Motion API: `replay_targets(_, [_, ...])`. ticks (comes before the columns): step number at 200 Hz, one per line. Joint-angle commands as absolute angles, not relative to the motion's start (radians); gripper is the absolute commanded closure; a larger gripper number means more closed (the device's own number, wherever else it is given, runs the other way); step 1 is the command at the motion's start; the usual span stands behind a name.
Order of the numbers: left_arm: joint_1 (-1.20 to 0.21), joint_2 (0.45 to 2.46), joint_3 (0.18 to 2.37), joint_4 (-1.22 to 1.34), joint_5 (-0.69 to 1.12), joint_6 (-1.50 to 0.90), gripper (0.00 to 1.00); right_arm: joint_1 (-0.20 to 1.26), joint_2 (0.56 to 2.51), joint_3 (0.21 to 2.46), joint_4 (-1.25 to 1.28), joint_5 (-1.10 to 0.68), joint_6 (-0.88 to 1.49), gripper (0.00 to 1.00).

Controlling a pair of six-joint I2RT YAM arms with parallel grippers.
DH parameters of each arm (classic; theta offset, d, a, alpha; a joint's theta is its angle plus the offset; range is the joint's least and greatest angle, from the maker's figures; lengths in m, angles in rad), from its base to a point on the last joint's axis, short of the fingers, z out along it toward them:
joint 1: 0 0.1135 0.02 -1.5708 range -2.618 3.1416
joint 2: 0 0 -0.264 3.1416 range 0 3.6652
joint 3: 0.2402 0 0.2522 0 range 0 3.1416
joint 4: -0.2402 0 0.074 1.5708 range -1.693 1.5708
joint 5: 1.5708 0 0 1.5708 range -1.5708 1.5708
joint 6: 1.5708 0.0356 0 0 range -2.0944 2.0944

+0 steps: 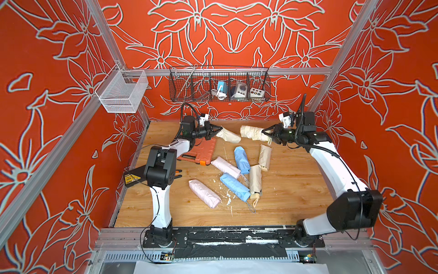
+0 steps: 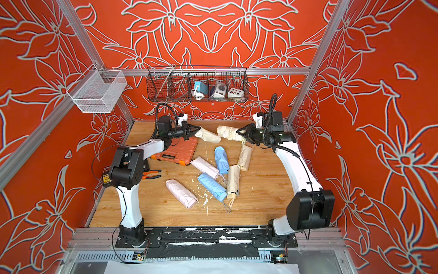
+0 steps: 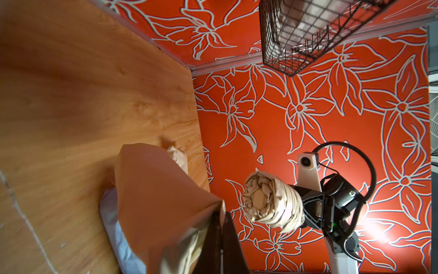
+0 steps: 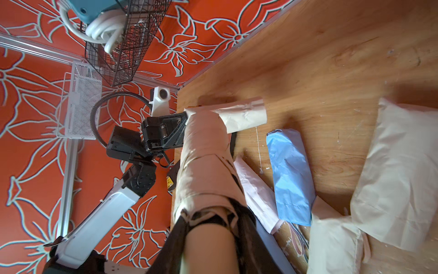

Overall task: Take umbrellas out of sleeves
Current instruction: Place the umbrella in the umbrella sleeve.

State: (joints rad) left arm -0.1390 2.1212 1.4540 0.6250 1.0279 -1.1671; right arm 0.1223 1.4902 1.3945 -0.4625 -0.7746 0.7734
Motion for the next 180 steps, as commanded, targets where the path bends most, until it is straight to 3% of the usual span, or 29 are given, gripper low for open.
replay_targets(1, [-0.157, 2.211, 1.518, 0.746, 1.023, -1.250, 1.00, 0.121, 1.527, 1.418, -0.289, -0.836, 0.838, 1.00])
replay_targets(68, [-0.218, 2.455, 1.685, 0.663, 0.964, -1.189, 1.00, 0.122, 1.701, 1.360, -0.049, -0.878, 0.917, 1.00])
replay_targets(180, [-0.205, 2.511, 1.749, 0.431, 0.945, -1.033, 1.00, 0.125, 2.026, 1.452, 0.144, -0.910, 0.973, 1.00])
